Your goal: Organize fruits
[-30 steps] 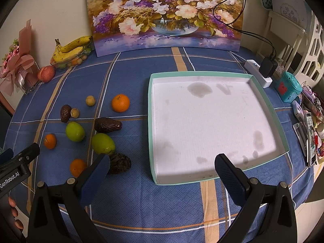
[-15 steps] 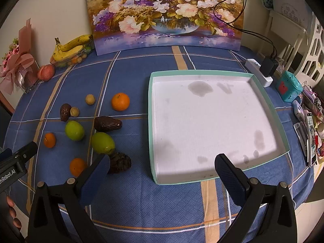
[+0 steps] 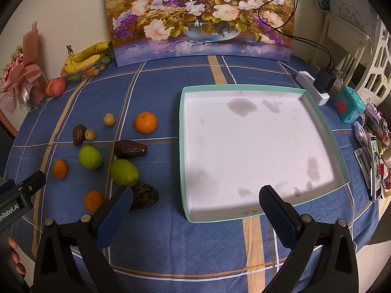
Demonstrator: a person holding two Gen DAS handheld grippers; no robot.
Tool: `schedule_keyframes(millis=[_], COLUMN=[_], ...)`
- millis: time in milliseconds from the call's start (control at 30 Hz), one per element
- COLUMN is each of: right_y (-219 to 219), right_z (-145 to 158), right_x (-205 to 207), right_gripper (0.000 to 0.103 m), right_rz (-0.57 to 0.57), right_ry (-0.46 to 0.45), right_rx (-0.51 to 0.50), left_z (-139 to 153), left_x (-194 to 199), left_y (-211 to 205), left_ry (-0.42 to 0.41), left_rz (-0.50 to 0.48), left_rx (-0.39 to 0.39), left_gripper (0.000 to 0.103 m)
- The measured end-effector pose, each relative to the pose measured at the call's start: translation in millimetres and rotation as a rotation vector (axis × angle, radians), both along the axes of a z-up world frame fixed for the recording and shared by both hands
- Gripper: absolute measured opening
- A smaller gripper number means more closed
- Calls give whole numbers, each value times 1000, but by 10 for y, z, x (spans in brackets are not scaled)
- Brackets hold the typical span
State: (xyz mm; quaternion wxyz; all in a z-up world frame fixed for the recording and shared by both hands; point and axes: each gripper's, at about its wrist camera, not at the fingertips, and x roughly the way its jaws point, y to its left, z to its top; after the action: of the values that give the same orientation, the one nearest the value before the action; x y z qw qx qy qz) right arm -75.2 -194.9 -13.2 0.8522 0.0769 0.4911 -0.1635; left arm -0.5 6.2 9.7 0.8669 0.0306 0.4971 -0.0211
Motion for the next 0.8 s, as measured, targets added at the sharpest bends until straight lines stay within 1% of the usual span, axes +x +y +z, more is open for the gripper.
schedule_keyframes(millis=[333,433,600,700,800], right_y=[9,6,26,46,92], right_z=[2,4,-16,1,39], right_x=[10,15,22,36,51], right_gripper=[103,103,103,103,103], right_rz=[1,3,10,28,59], right_ry=[3,4,9,5,-18], right_rx=[1,1,5,11,20], left_z=[-11,-15,-5,10,15], left_x=[4,10,29,69,124], left_y=[15,21,71,126,144], left_ry=[5,8,9,7,2], left_rz=[1,-1,1,3,0], left_rx=[-2,-16,-77,-141,-161], left_gripper=[103,103,103,103,103])
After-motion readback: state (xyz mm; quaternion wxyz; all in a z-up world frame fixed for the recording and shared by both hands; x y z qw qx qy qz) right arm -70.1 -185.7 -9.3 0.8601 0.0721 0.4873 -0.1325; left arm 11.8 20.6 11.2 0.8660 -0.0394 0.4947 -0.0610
